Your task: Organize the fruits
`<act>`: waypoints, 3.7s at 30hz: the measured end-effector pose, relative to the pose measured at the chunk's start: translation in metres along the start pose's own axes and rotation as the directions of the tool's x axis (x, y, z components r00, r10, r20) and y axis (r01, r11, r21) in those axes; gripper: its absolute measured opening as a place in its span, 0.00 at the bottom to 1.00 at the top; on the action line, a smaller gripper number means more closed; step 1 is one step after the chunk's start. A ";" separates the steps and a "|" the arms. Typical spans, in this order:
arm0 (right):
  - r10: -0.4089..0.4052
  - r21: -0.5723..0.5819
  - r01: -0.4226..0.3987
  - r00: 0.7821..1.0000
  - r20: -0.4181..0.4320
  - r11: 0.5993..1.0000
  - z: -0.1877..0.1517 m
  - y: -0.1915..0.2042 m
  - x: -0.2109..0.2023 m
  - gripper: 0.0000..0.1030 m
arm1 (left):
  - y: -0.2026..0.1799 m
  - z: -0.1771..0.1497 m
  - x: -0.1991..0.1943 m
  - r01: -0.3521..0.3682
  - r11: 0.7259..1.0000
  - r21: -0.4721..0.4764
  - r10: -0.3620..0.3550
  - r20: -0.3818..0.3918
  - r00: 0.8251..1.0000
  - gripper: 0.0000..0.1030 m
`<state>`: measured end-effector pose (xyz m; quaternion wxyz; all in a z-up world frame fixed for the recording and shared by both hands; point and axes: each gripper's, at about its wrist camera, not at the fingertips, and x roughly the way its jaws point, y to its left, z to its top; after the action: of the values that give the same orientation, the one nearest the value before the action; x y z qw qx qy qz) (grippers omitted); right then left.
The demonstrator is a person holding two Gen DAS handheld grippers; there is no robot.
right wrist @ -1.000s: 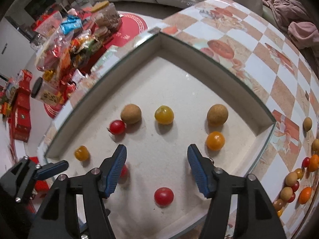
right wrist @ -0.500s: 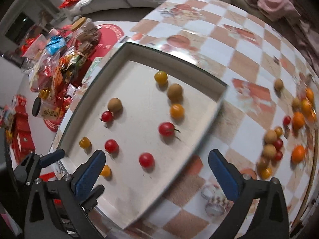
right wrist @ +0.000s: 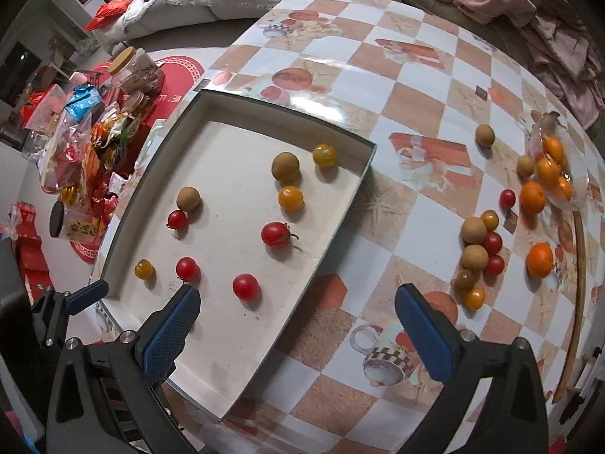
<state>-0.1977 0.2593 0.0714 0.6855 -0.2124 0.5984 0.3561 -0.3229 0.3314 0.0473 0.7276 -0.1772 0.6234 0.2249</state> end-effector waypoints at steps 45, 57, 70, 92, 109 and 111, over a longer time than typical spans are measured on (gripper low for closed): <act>0.000 -0.002 0.000 0.999 -0.052 1.000 -0.009 0.002 0.014 1.00 | -0.007 0.001 0.006 -0.043 0.998 0.043 0.045 -0.038 0.998 0.99; -0.001 -0.002 0.001 0.999 -0.053 1.000 -0.009 0.003 0.015 1.00 | -0.009 0.001 0.005 -0.046 0.998 0.048 0.048 -0.038 0.998 0.99; 0.001 -0.001 -0.001 0.999 -0.053 1.000 -0.011 0.005 0.016 1.00 | -0.009 -0.003 0.006 -0.046 0.998 0.049 0.048 -0.042 0.998 0.99; -0.043 -0.057 0.039 0.997 -0.064 0.998 -0.012 0.009 0.022 1.00 | -0.010 -0.007 0.006 -0.052 0.997 0.064 0.055 -0.044 0.997 0.99; -0.084 -0.100 0.078 0.995 -0.057 0.992 -0.011 0.015 0.024 1.00 | -0.009 -0.003 0.007 -0.054 0.997 0.062 0.057 -0.033 0.998 0.99; -0.084 -0.099 0.078 0.995 -0.056 0.992 -0.010 0.015 0.024 1.00 | -0.009 -0.003 0.006 -0.059 0.996 0.070 0.061 -0.021 0.998 0.99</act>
<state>-0.2150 0.2673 0.0478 0.6698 -0.2801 0.5918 0.3502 -0.3194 0.3229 0.0405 0.7190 -0.1358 0.6441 0.2229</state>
